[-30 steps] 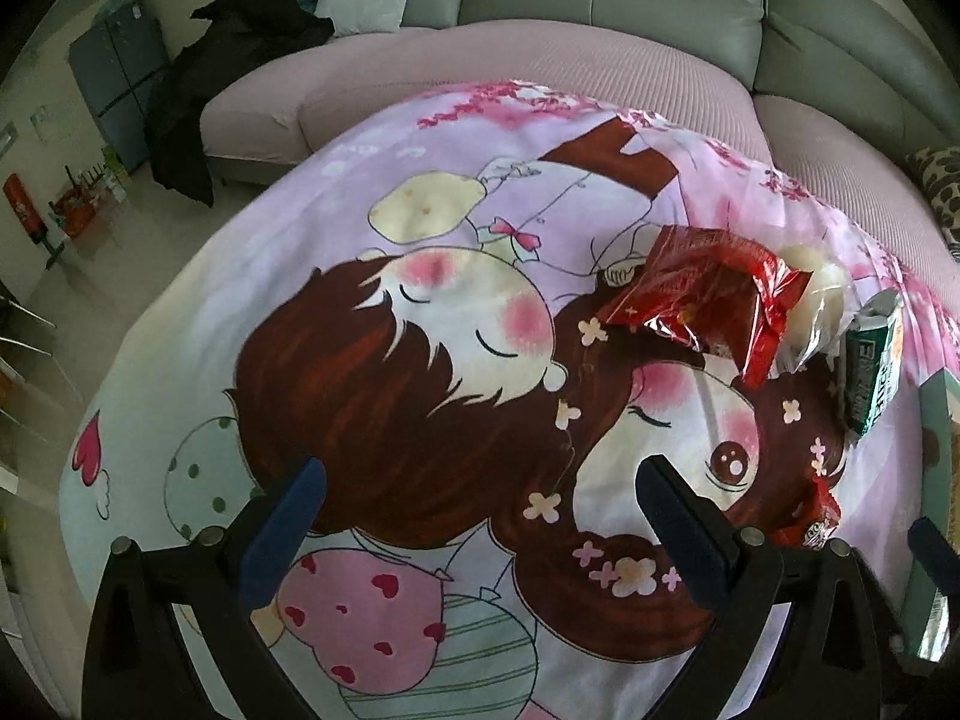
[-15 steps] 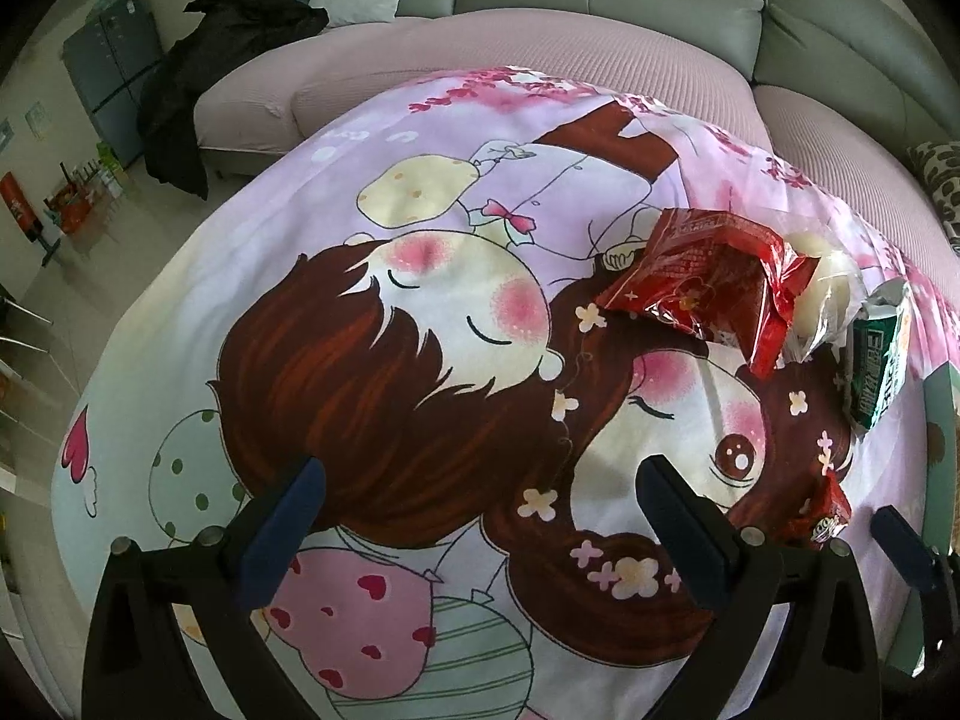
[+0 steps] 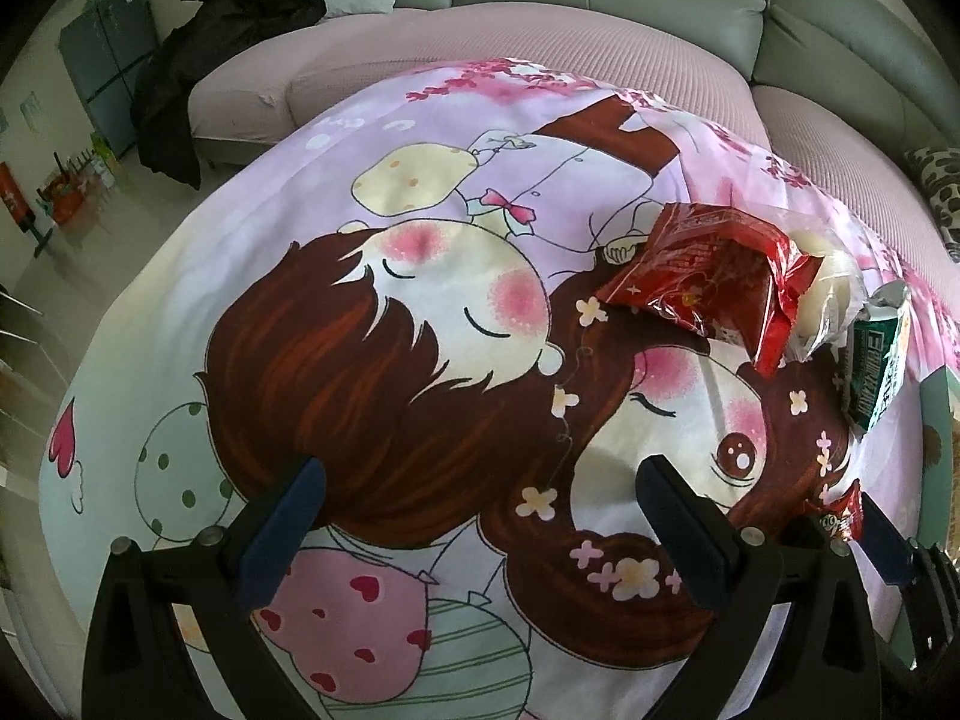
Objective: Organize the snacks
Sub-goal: 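Close the right tool on the small red candy pack while the left tool grasps the red bag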
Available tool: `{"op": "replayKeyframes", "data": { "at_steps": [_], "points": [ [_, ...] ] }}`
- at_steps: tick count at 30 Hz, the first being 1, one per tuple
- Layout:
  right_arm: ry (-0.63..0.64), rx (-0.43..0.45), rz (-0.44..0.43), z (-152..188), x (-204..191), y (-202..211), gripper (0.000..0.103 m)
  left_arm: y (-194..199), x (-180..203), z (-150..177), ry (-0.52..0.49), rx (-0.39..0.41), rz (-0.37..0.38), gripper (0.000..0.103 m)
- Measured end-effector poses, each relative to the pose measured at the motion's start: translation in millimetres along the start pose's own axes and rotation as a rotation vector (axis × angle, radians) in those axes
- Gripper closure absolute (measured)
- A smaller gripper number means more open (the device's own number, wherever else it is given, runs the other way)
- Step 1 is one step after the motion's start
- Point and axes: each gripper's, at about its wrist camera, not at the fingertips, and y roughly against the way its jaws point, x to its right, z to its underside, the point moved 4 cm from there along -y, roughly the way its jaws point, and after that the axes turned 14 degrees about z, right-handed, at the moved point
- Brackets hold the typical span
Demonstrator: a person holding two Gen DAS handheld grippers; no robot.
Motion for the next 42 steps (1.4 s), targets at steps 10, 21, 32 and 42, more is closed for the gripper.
{"op": "replayKeyframes", "data": {
  "at_steps": [10,21,32,42],
  "points": [
    [-0.032,0.001,-0.01,-0.4,5.8,1.0,0.073,0.1,-2.5,0.5,0.014,0.0,0.015,0.0],
    [-0.062,0.009,-0.044,-2.1,8.7,6.8,0.075,0.6,-2.8,0.1,0.018,0.002,0.02,0.0],
    [-0.103,0.03,-0.032,-10.3,21.2,14.2,0.075,3.2,7.1,-7.0,0.019,0.037,0.053,0.0],
    [-0.19,0.067,-0.016,-21.2,55.1,25.3,0.075,7.6,29.3,-28.5,0.018,0.14,0.134,0.0]
  ]
}}
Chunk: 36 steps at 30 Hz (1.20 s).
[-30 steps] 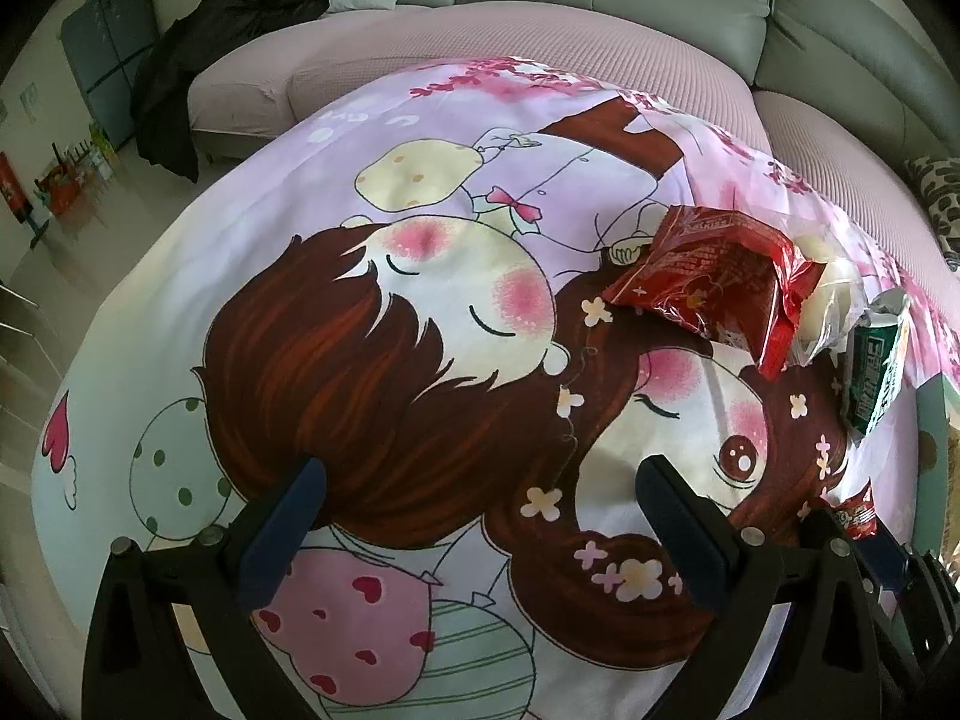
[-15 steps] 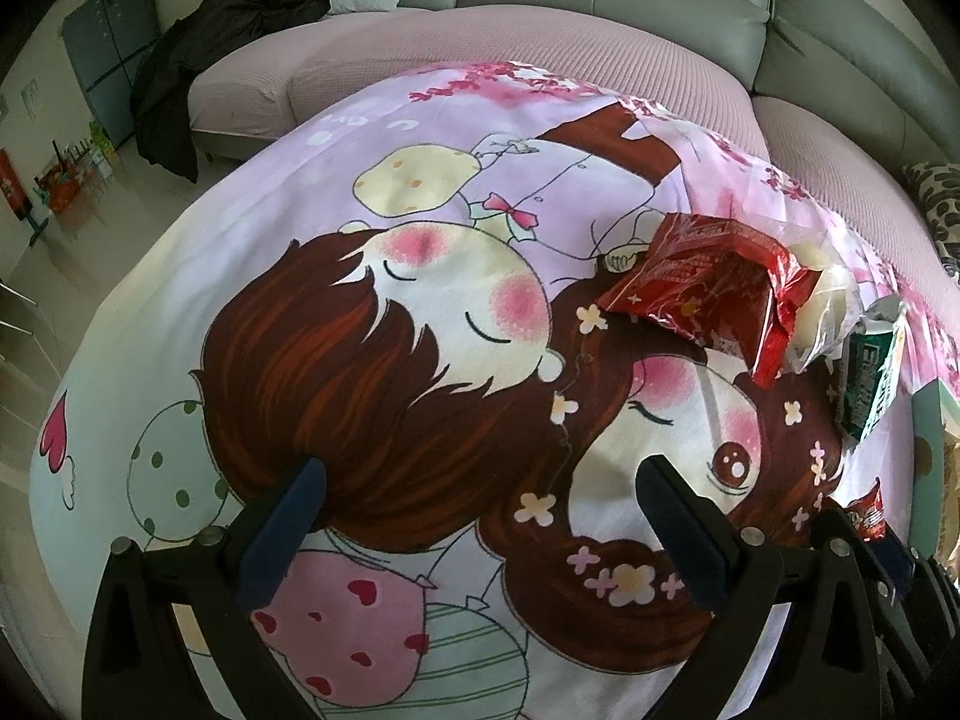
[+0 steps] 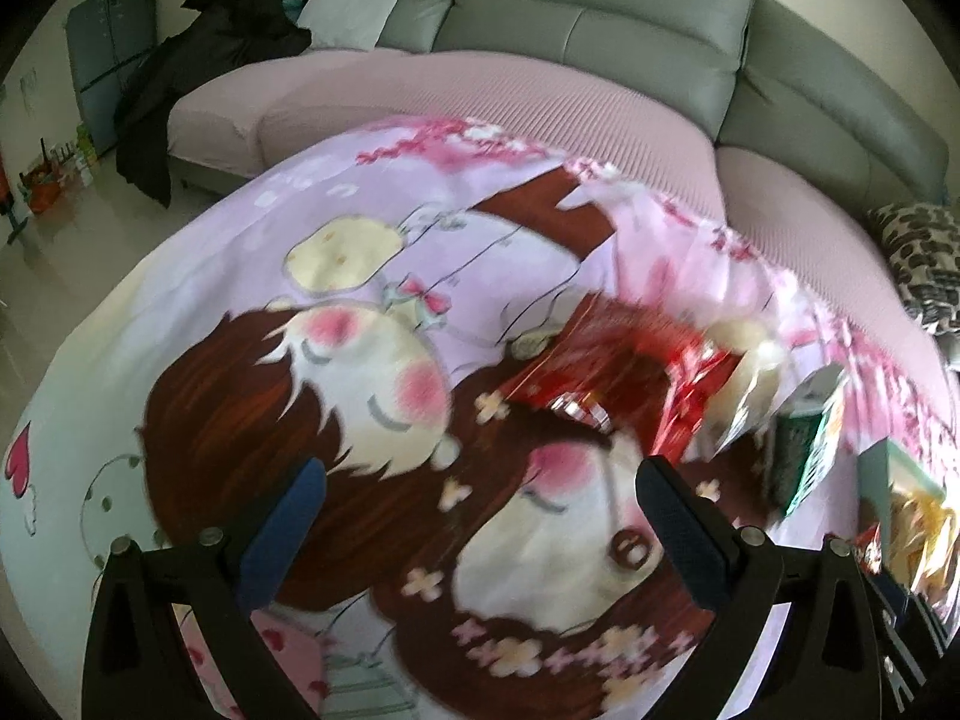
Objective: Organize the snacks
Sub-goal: 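Close the right tool on the small red candy pack while the left tool grasps the red bag, then lift the red candy pack and red bag and carry them toward the tray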
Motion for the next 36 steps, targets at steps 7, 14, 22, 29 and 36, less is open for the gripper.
{"op": "replayKeyframes", "data": {
  "at_steps": [7,14,22,29,36],
  "points": [
    [-0.041,0.012,-0.007,-6.1,14.7,3.4,0.075,-8.5,20.2,-21.2,-0.005,0.07,0.062,0.0],
    [-0.069,0.015,-0.012,-8.6,23.8,2.6,0.075,-23.7,32.9,-37.7,-0.014,0.082,0.085,0.0],
    [-0.099,0.011,-0.02,-11.5,30.6,2.3,0.075,-39.2,27.3,-31.5,0.049,0.015,0.14,0.003],
    [-0.104,0.017,-0.029,-12.5,31.2,4.8,0.075,-37.2,28.0,-26.9,0.07,-0.009,0.182,0.024],
    [-0.115,0.014,-0.034,-12.8,34.0,4.8,0.075,-27.4,34.3,-23.4,0.034,-0.014,0.184,0.039]
  ]
}}
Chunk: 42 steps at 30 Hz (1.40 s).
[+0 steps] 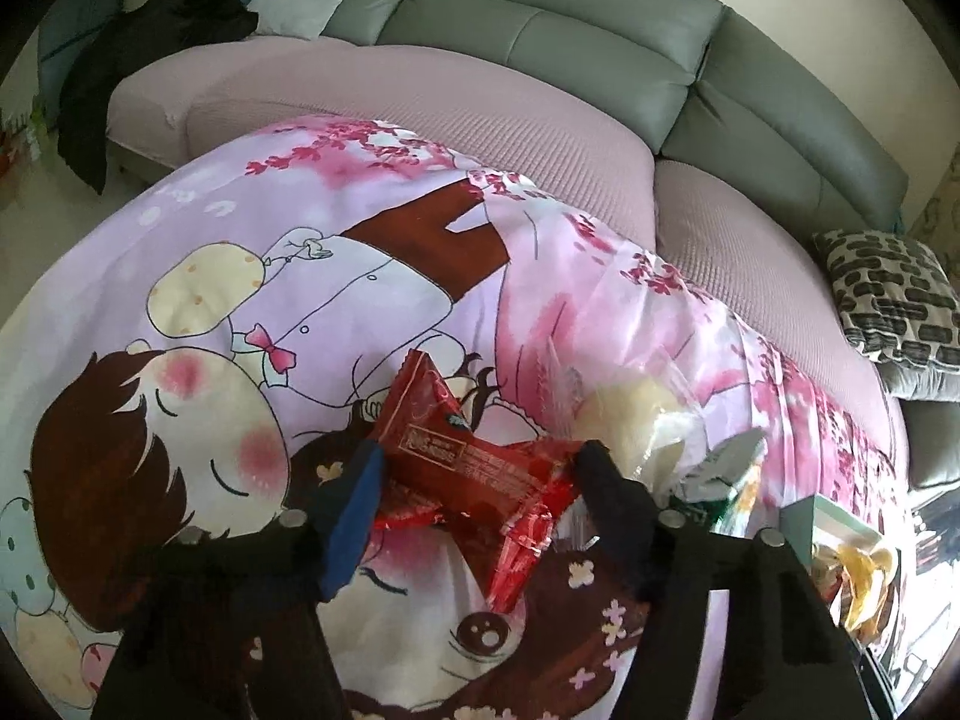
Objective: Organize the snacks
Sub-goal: 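Lift the red candy pack and red bag and carry them toward the tray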
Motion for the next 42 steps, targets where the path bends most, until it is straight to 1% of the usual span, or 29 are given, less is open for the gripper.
{"op": "replayKeyframes", "data": {
  "at_steps": [1,5,11,21,35,42],
  "points": [
    [-0.003,0.001,0.0,-0.4,1.0,0.4,0.075,2.5,1.1,1.6,-0.004,0.001,0.0,0.04],
    [-0.015,0.002,-0.003,-1.0,5.1,2.7,0.075,11.3,4.4,7.6,-0.016,0.01,0.02,0.05],
    [-0.028,0.015,-0.008,-2.3,9.4,8.9,0.075,19.8,10.8,18.3,-0.046,0.006,0.008,0.054],
    [-0.048,0.023,-0.01,-5.2,18.0,12.5,0.075,29.0,26.0,24.3,-0.068,-0.009,0.034,0.055],
    [-0.071,0.047,-0.014,-9.2,28.3,23.4,0.075,57.9,52.8,16.1,-0.121,0.049,0.061,0.055],
    [-0.089,0.069,-0.01,-12.8,37.4,34.4,0.075,75.7,75.0,11.8,-0.162,0.089,0.099,0.055]
  ]
}}
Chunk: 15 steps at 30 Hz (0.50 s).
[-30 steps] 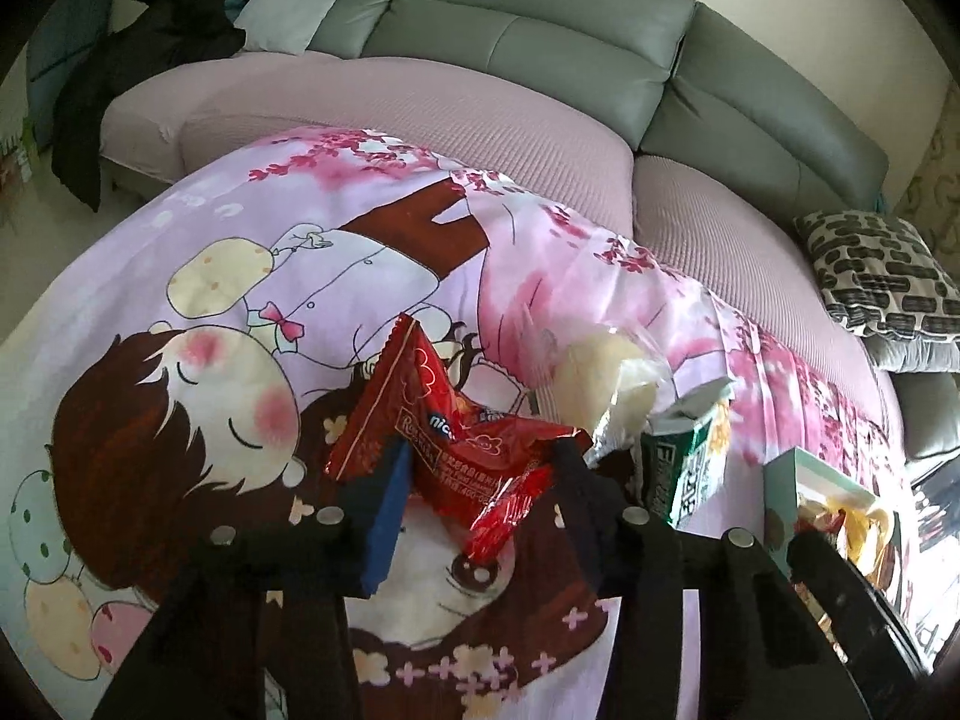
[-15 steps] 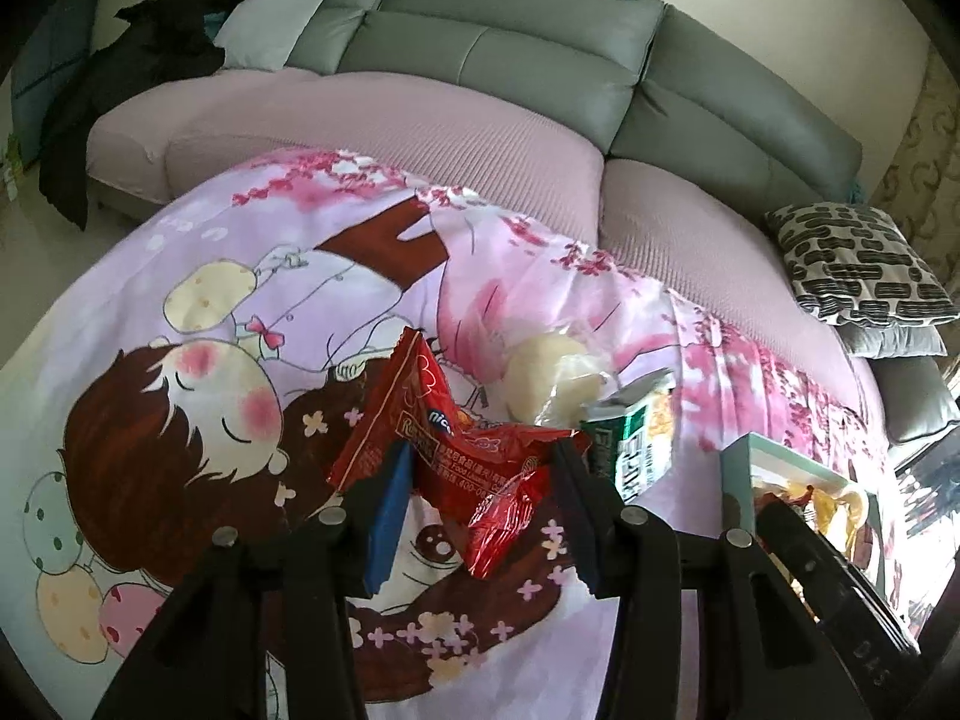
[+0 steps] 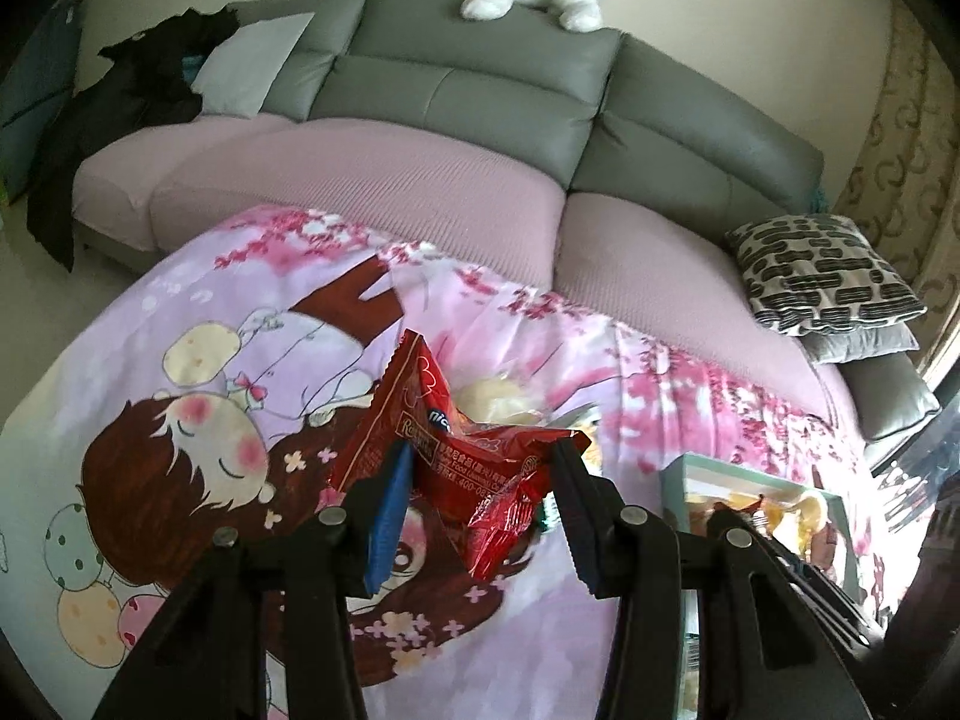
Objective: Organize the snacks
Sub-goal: 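Lift the red candy pack and red bag and carry them toward the tray, then lower the red candy pack and red bag over the tray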
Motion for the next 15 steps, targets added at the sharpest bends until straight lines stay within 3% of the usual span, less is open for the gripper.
{"op": "replayKeyframes", "data": {
  "at_steps": [8,15],
  "points": [
    [-0.045,0.037,0.037,-10.5,29.0,17.0,0.075,12.9,32.5,-6.7,-0.052,0.035,0.061,0.055],
    [-0.14,0.068,0.11,-18.6,77.8,32.6,0.075,11.4,68.3,-2.9,-0.106,0.029,0.131,0.055]
  ]
}}
